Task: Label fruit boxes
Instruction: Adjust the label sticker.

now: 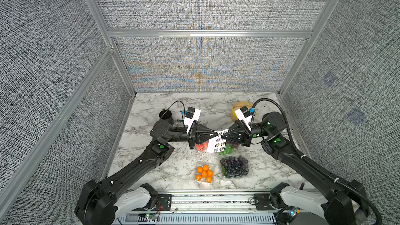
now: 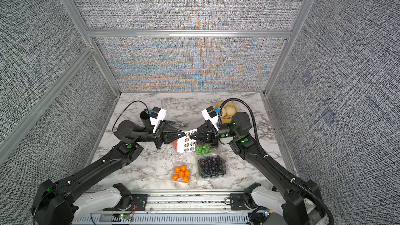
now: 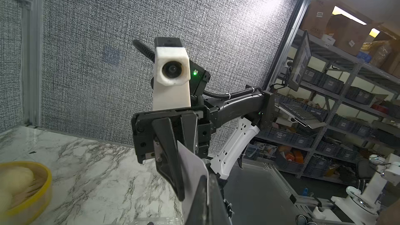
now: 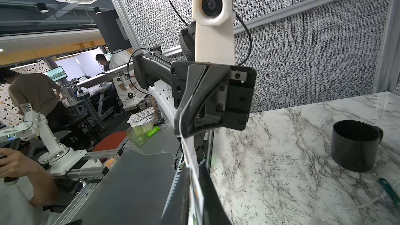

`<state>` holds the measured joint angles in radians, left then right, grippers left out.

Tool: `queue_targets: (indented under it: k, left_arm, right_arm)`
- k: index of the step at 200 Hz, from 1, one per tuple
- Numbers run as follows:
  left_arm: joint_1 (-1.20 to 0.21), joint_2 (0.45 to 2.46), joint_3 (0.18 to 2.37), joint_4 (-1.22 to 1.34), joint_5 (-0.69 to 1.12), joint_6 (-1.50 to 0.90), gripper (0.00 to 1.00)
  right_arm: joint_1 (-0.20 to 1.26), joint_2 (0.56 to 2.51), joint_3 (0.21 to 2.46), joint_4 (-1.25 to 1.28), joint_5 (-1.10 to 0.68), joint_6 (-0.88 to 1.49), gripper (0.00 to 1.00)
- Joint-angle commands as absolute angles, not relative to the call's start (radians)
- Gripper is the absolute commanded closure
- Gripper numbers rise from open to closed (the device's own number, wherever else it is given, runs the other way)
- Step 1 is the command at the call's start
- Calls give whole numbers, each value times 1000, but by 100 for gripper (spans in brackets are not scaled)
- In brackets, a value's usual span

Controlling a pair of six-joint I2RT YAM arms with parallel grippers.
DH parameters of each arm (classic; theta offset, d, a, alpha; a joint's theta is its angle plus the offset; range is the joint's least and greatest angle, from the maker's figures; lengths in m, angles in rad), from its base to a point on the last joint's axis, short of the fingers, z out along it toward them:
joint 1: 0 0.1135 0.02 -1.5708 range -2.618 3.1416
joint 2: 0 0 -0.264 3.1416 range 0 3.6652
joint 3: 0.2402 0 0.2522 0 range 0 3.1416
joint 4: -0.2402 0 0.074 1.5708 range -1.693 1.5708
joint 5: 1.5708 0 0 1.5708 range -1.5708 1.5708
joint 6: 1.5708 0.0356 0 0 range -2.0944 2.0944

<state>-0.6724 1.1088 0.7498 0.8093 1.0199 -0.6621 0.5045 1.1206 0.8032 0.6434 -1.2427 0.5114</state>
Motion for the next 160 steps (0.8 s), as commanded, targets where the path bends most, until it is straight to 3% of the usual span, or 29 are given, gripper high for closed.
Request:
queue_targets:
  k: [1,39,65,160]
  left_arm:
    - [-673,1104,753,815,1008,-643,100]
    - [-672,1125,755,827,1009,-652,100]
    - [-672,1125,755,843,1012,-663,100]
    - [-672,1087,747,799,1003,-642,100]
  right_arm:
    - [508,1126,789,745,-1243,570,86]
    - [523,1169,796,883,-1260,660,90]
    - [532,1191,812,889,-1265,661,100]
    - [505,1132,773,797,-1271,575,97]
